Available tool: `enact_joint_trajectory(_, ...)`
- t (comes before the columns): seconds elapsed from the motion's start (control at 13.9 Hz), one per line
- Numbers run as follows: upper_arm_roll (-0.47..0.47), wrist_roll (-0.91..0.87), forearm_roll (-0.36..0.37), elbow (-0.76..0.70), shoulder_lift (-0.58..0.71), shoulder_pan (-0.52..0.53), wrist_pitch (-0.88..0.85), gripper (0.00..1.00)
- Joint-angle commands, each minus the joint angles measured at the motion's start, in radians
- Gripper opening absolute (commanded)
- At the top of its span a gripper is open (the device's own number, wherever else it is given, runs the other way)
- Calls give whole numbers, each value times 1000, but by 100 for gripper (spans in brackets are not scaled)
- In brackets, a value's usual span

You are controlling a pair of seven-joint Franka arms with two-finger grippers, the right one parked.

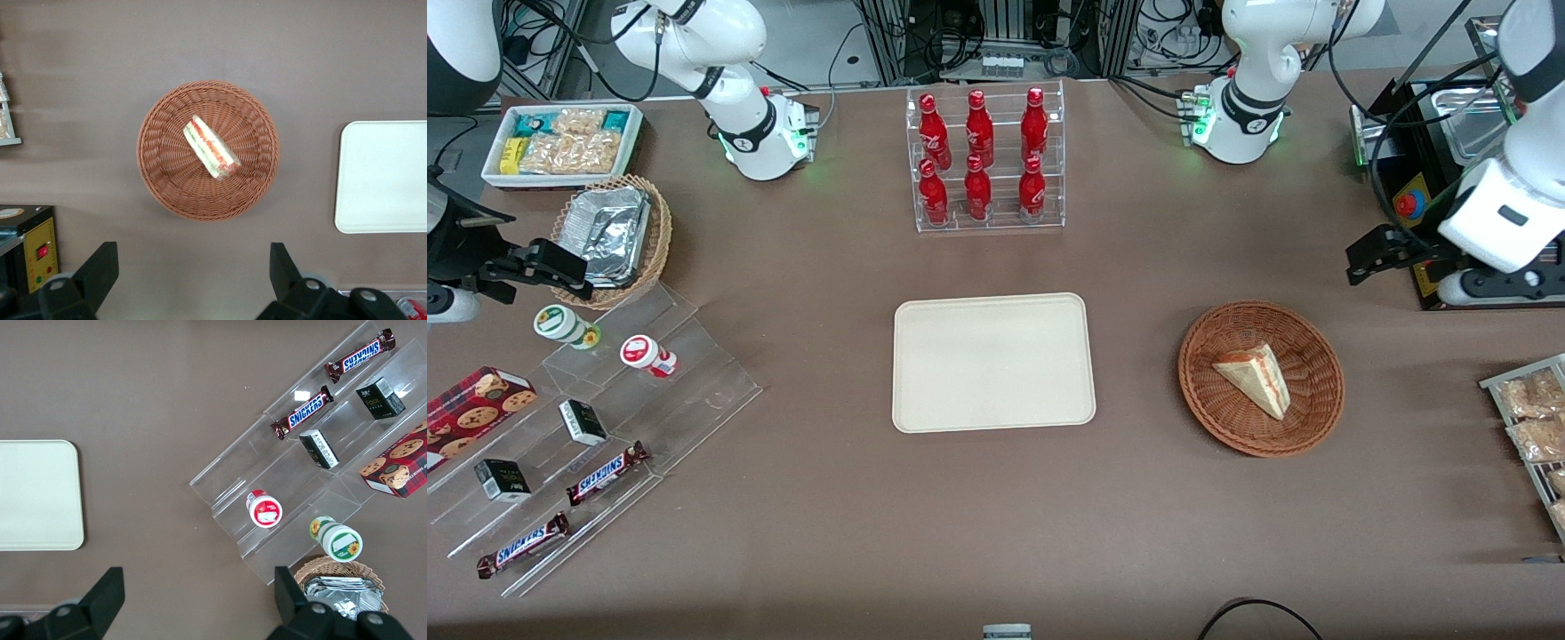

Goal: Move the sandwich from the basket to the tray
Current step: 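Move the left gripper toward the wicker basket with the sandwich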

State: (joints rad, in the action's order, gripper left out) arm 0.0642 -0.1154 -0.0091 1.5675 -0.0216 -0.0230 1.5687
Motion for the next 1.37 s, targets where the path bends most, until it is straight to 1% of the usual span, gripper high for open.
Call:
enact_joint_trajectory(0.0, -17, 92, 7, -26, 5, -8, -36, 100)
enact_joint_trajectory(0.29, -17, 99, 11, -26, 2, -8, -52, 100)
enact_joint_trajectory(0.43, -15, 91, 43, -14, -3, -8, -42, 100)
enact_joint_trajectory(0.58, -15, 88, 49, 26, -11, -8, -15, 100)
enact_joint_trajectory(0.79, -15, 68, 49, 153, -3, -9, 123, 100)
enact_joint_trajectory(1.08, -15, -41, 52, 320, 9, -9, 307, 100)
enact_joint_trajectory(1.3, -9, -252, 54, 448, 9, -14, 480, 100)
